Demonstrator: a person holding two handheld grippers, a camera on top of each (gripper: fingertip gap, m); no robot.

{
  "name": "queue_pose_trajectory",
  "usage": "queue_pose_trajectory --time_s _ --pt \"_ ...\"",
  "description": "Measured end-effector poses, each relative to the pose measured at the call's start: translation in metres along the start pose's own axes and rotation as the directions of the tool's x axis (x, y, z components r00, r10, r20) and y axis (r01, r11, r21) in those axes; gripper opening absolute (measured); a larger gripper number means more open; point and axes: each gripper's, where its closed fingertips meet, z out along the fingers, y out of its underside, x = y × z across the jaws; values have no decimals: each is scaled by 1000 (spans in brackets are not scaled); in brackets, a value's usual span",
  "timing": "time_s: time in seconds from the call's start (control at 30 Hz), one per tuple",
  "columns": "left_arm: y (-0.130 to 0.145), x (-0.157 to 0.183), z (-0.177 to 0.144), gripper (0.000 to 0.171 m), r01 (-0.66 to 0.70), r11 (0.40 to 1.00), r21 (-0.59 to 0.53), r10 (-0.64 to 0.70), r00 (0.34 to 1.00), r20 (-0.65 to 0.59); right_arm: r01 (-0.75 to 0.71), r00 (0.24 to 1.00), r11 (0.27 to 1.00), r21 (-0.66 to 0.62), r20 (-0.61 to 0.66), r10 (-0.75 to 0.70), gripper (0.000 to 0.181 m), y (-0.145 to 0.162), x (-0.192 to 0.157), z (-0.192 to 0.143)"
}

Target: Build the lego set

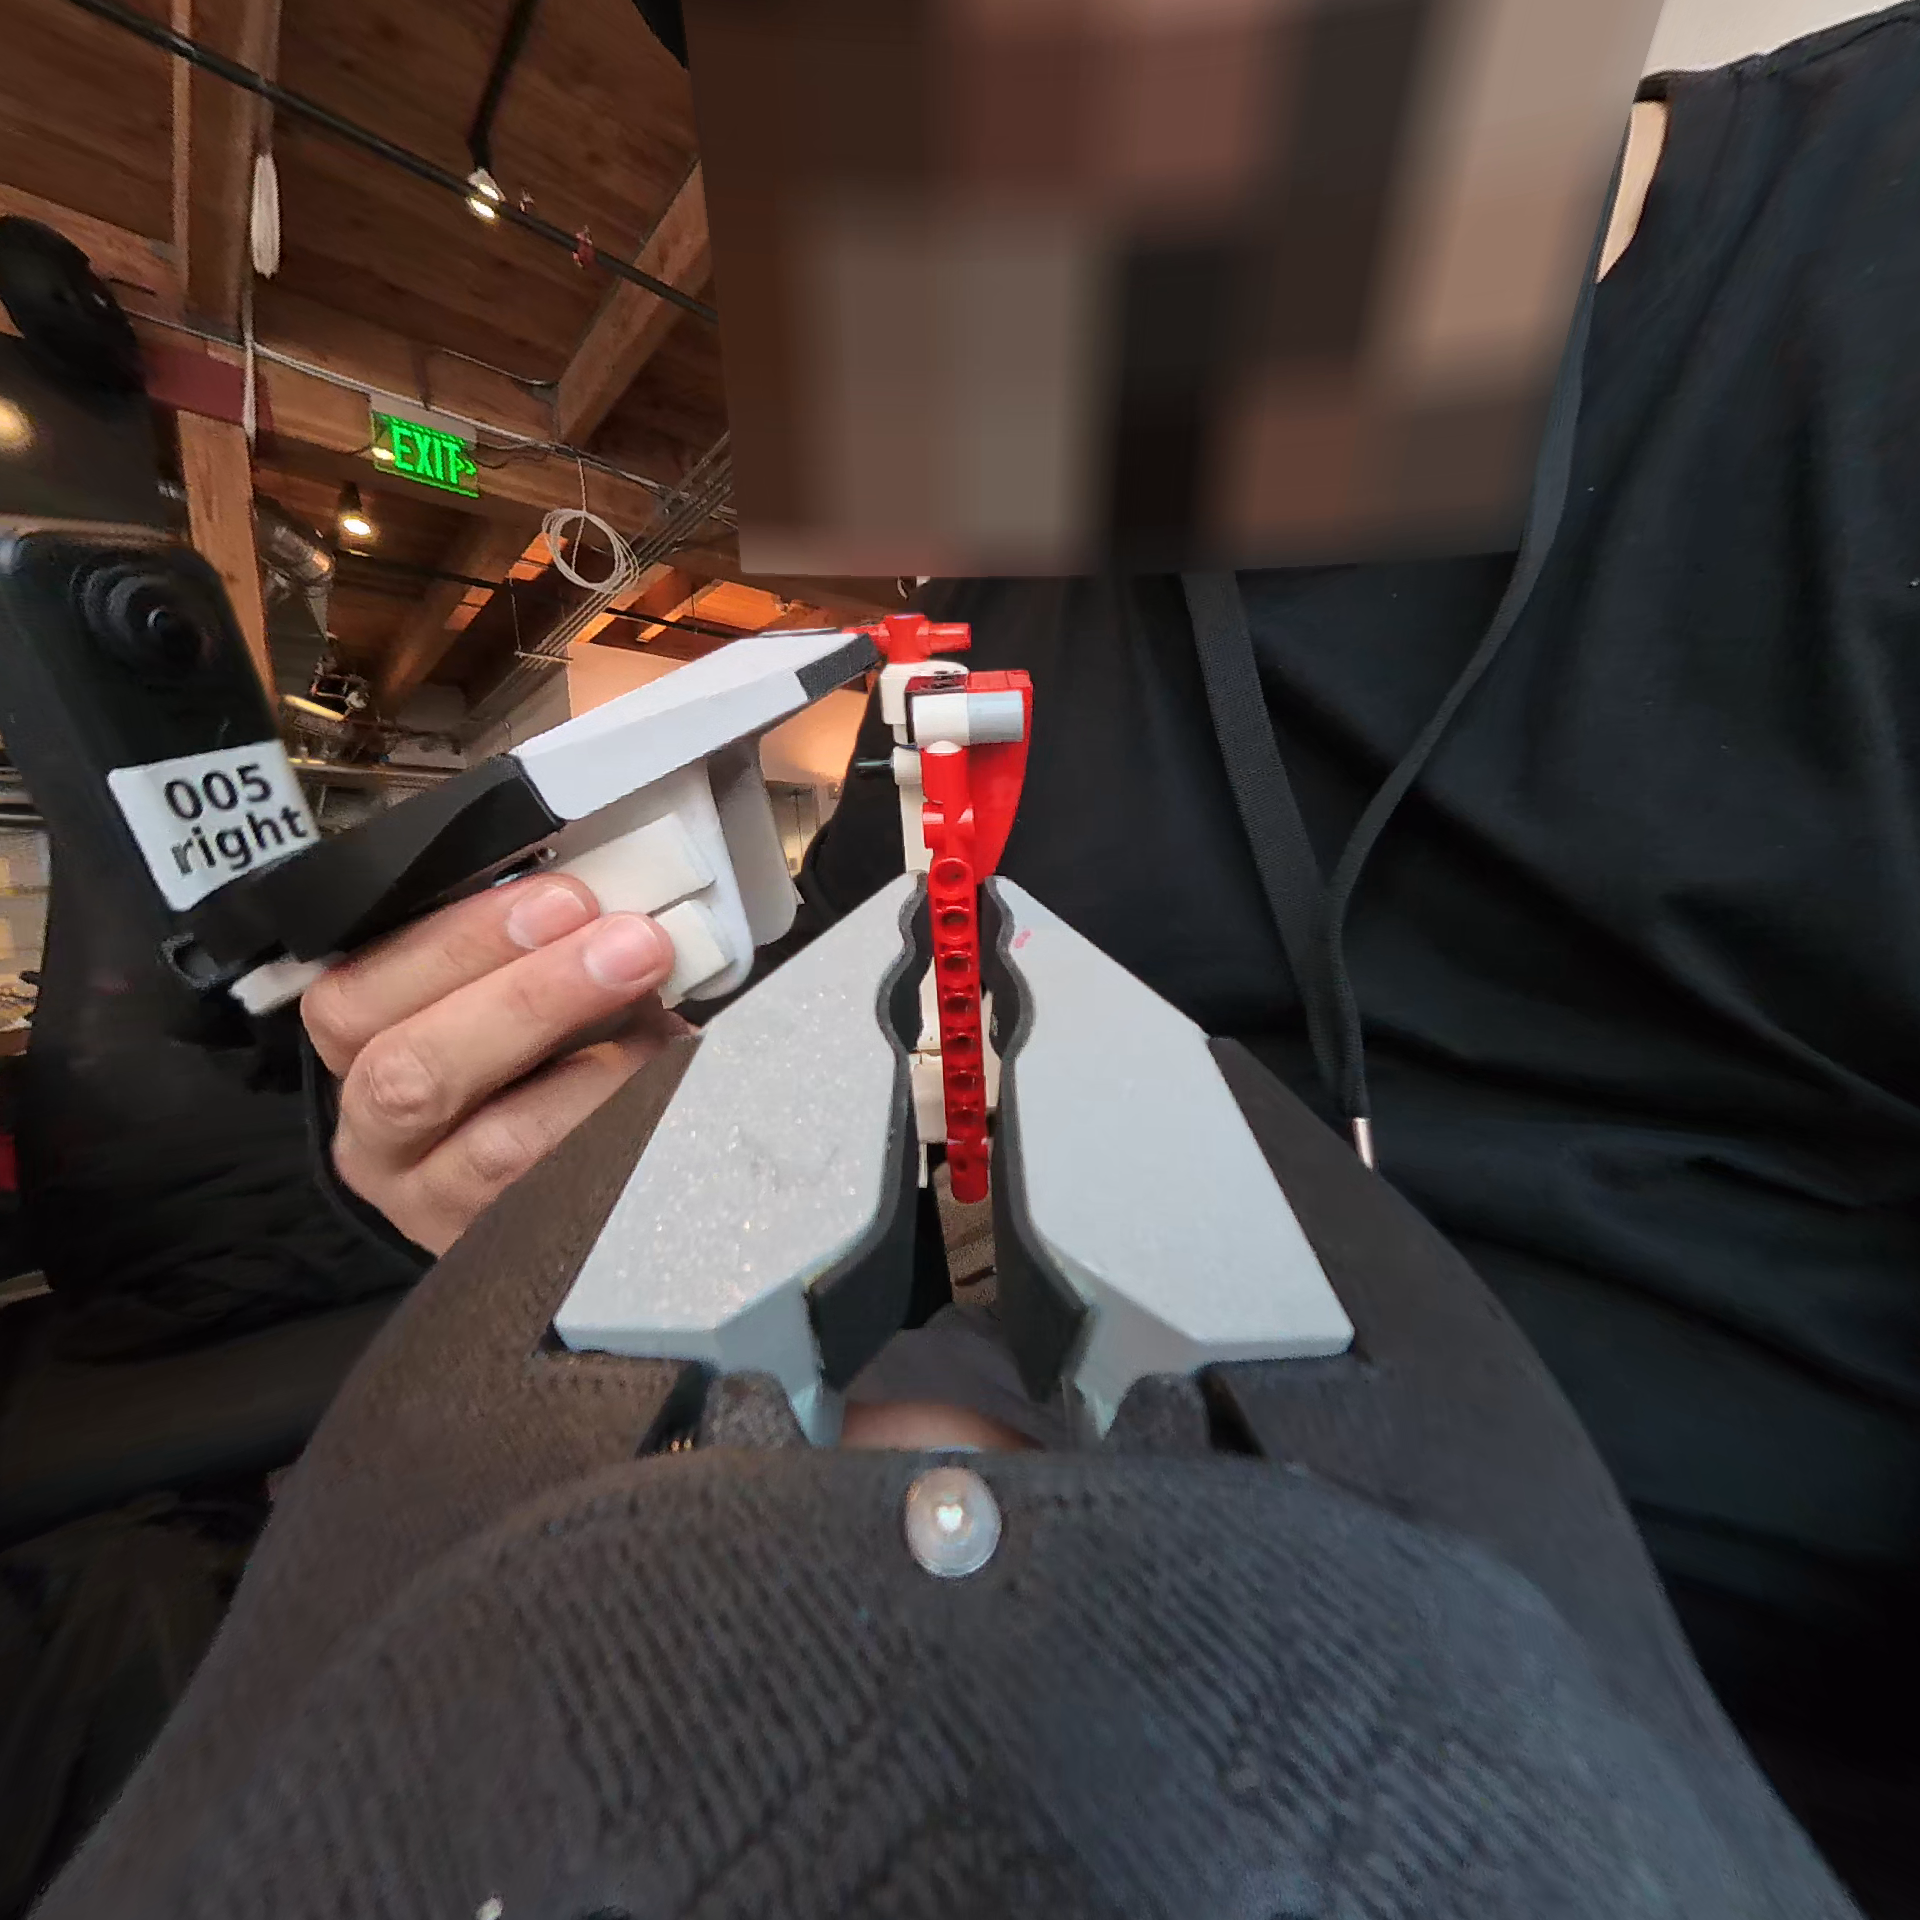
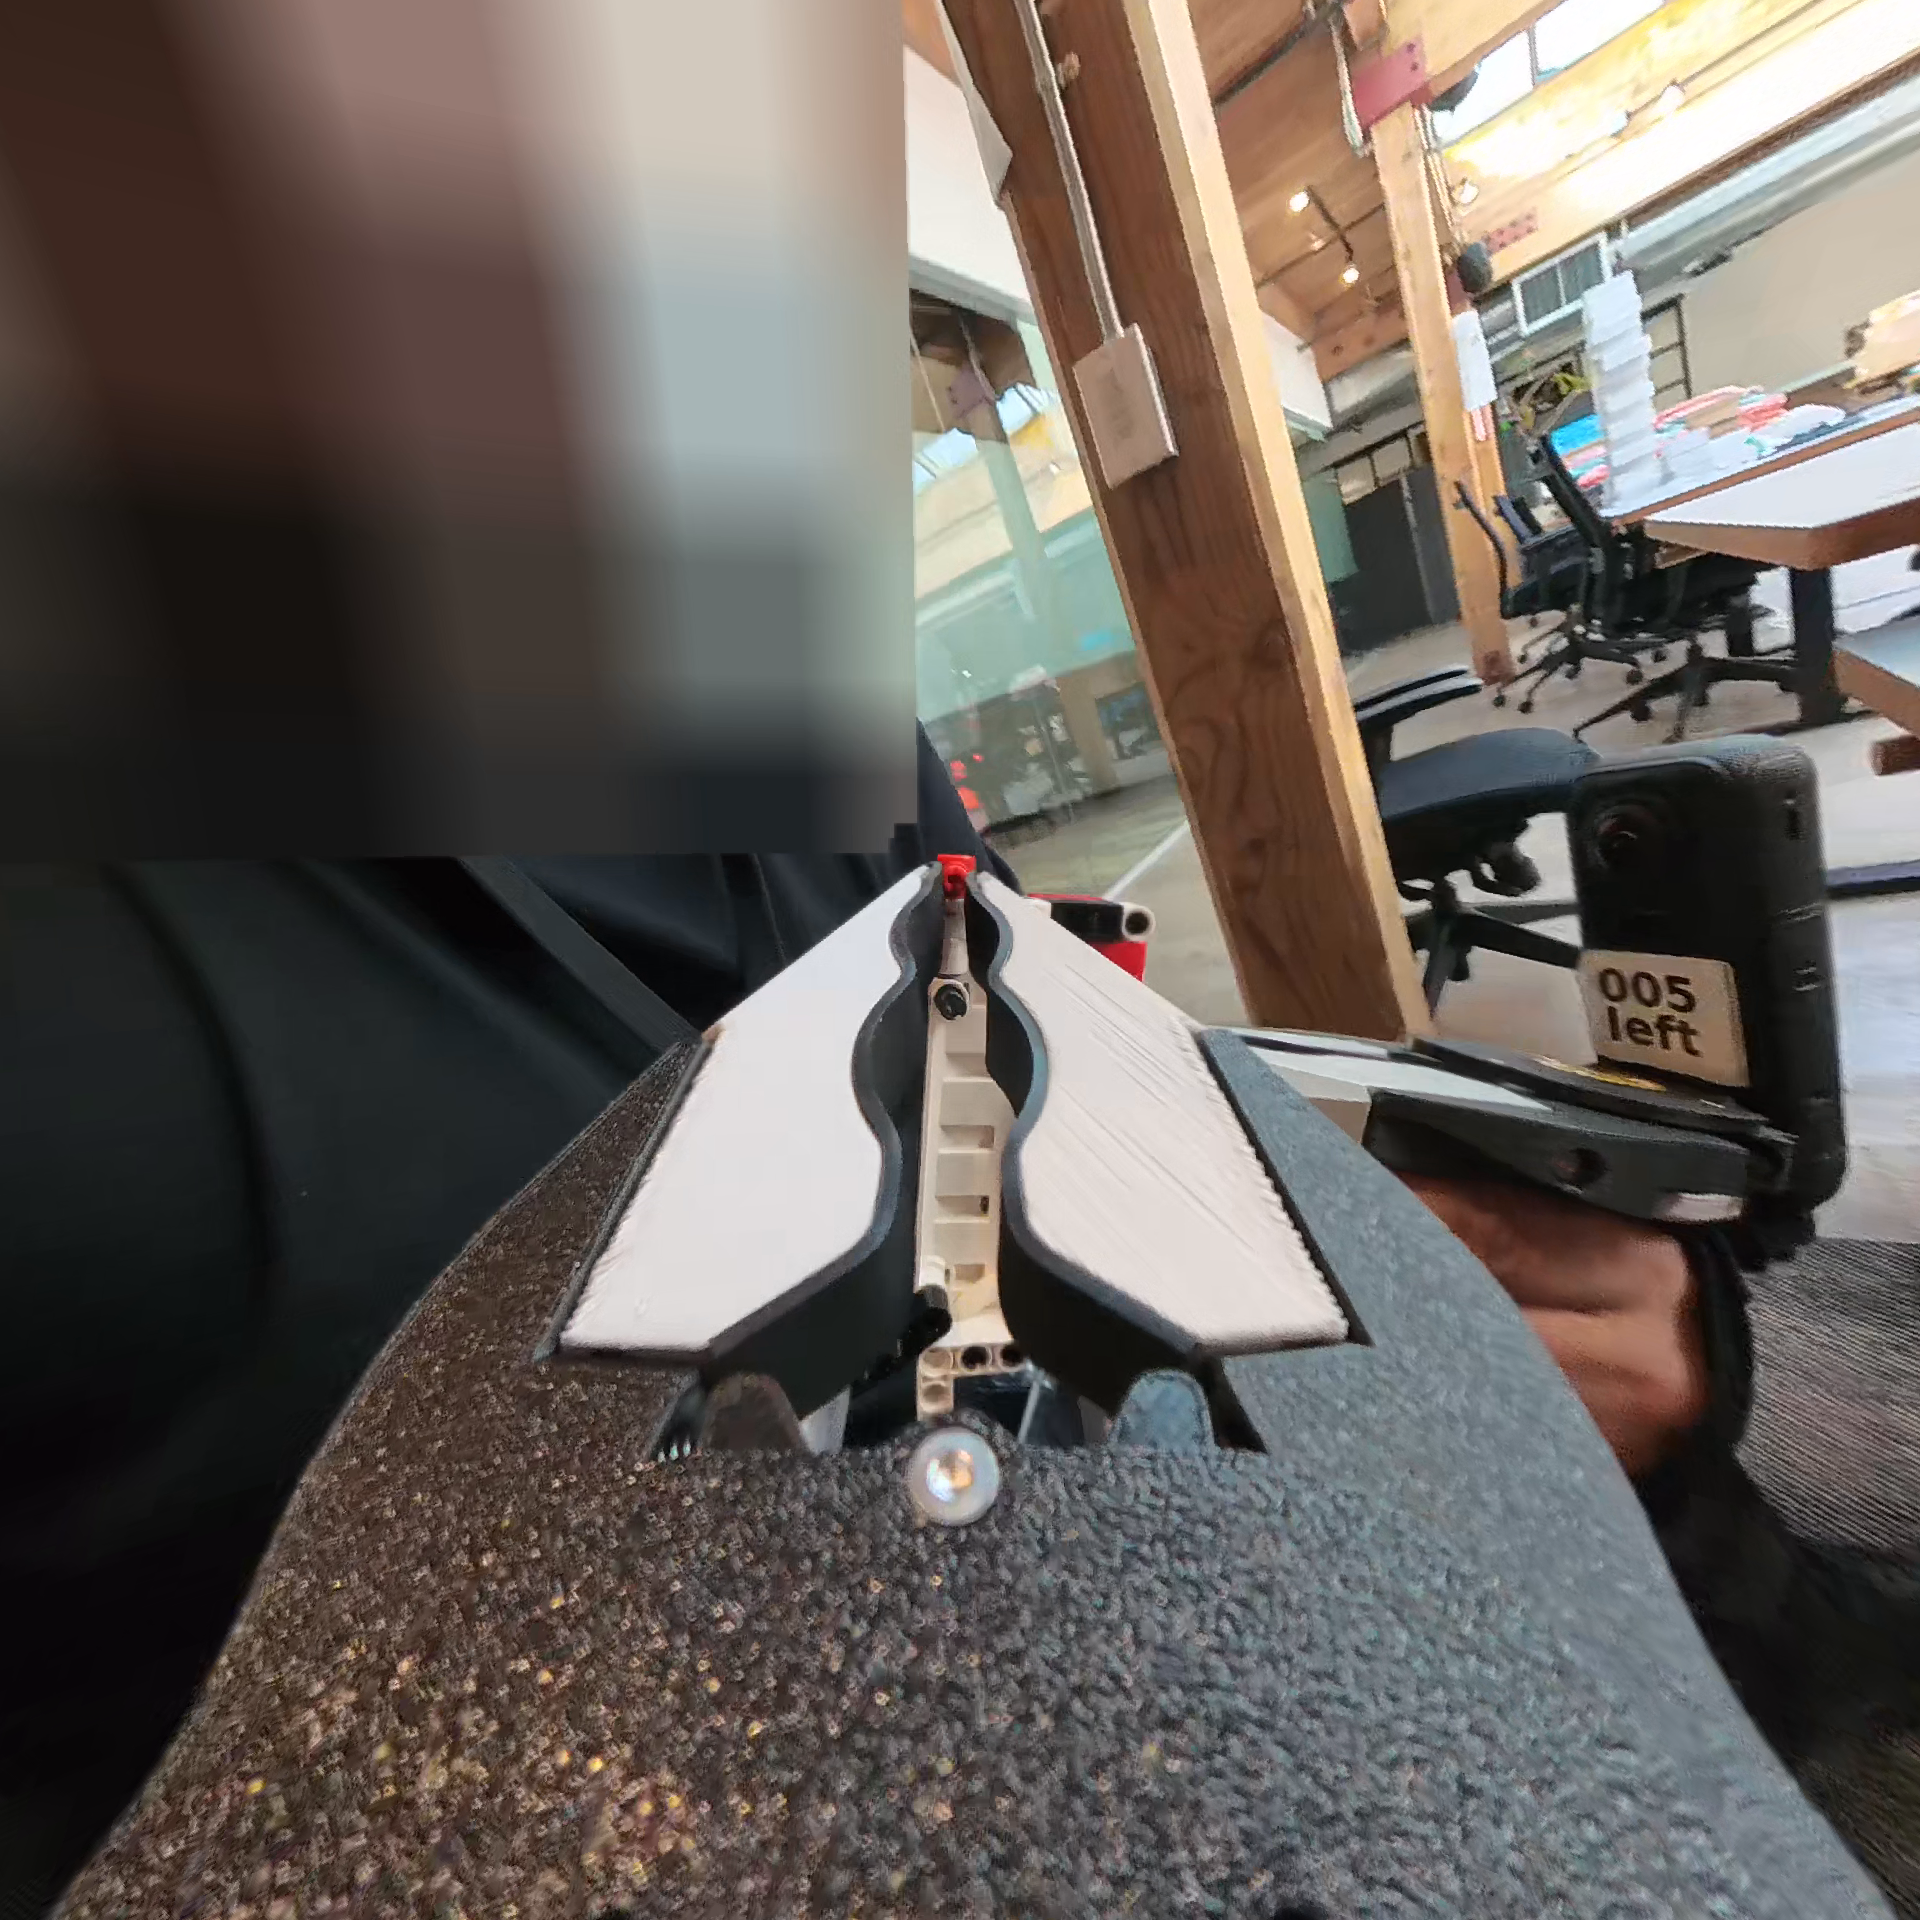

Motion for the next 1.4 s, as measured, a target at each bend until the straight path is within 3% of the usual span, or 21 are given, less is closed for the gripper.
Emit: queue_pose_trajectory --time_s 0.37,0.83,1.03,1.23,1.4 --pt "12 2 -14 5 27 999 -18 -26 999 32 7 996 998 -59 -83 -12 0 15 13 -5" --pt "20 1 -29 5 47 999 2 -47 997 53 -174 981 984 -44 -99 169 0 25 32 -10" --pt "19 3 -28 5 53 998 18 -54 998 35 -109 984 990 -84 -148 96 10 28 37 -12" --pt "27 7 -19 5 87 996 8 -87 996 -15 -134 991 990 -38 -10 133 0 20 23 -9" --pt "29 7 -14 5 93 996 3 -93 995 -30 -150 989 989 -14 11 151 0 19 21 -14"
